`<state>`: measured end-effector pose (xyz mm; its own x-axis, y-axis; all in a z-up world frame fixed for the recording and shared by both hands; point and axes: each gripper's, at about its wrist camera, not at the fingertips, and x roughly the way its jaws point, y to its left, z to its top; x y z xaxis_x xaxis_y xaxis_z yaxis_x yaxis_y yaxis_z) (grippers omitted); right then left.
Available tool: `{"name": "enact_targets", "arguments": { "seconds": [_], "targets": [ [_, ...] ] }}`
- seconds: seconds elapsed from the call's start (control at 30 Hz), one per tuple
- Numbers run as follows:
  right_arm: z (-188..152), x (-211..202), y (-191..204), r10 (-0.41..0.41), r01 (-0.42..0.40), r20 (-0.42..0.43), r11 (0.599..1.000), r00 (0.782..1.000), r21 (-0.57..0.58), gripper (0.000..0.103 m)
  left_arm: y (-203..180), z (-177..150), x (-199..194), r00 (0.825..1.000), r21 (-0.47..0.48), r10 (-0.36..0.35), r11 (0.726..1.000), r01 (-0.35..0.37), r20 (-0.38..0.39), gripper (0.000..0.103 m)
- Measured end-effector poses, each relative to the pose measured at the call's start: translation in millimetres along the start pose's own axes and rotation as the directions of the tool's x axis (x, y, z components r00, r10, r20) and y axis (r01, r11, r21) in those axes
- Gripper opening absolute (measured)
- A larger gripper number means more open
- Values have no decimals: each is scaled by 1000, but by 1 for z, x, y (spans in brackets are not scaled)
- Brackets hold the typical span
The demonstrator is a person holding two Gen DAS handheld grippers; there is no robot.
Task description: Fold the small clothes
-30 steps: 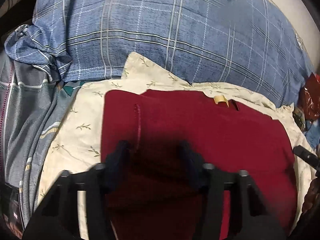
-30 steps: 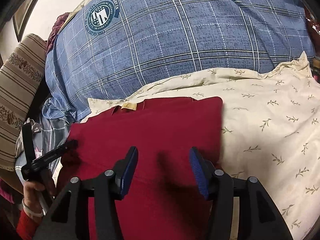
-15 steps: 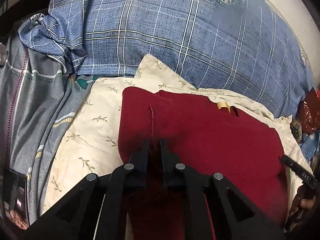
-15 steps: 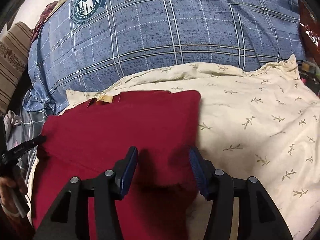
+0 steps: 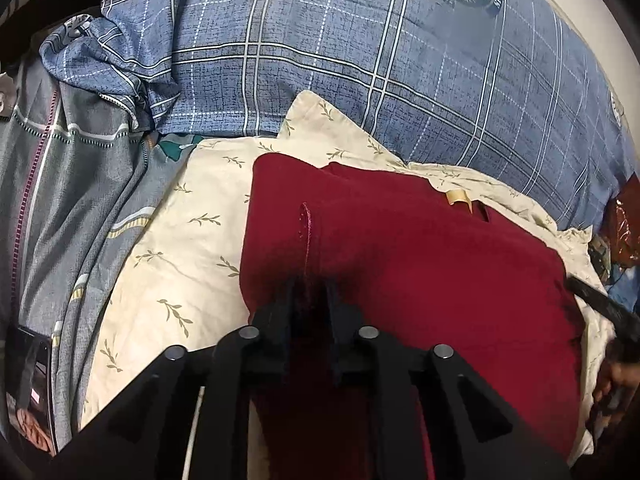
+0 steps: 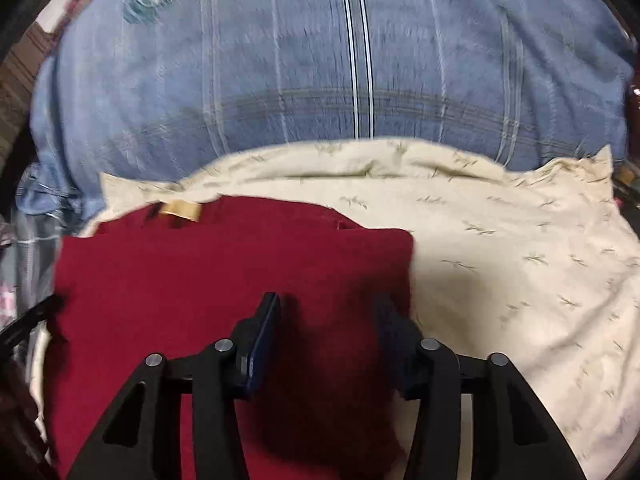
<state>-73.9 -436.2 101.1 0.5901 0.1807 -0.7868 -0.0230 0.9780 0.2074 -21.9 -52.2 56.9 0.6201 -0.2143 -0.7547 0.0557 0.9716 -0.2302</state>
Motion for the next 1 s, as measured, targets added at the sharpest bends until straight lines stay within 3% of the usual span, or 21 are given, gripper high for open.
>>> {"name": "enact_targets", "arguments": {
  "seconds": [0.07,0.13,0.3,0.43,0.53,0.67,0.83,1.0],
  "targets": [
    [-16,-10,4,-5,4,-17,999,1000,-34,51,0,1,-2,1000,0,7,1000,-7,2,34],
    [-35,4,4,-94,87,-81,993,992,-85,50,0,0,-5,999,-7,31,999,-31,23,62],
    [-33,-9,-12,-50,52,-61,998,997,19,56,8,-4,-6,999,-36,36,999,-35,11,63],
    [-40,-42,1,-89,89,6,996,996,-30,58,9,-13,-18,999,-29,33,999,-33,18,63],
    [-56,-60,1,-24,23,6,1000,1000,20,58,5,-21,-32,999,9,21,1000,-21,31,69],
    [-78,-70,1,40,-39,-12,997,999,68,72,3,-37,-50,999,47,17,999,-18,29,71],
    [-109,-85,-2,90,-86,-42,992,995,88,72,7,-63,-73,999,45,-32,999,31,10,75],
    [-135,-96,-1,71,-67,-47,994,996,85,71,8,-92,-83,999,31,-25,999,26,-29,75]
  ]
}}
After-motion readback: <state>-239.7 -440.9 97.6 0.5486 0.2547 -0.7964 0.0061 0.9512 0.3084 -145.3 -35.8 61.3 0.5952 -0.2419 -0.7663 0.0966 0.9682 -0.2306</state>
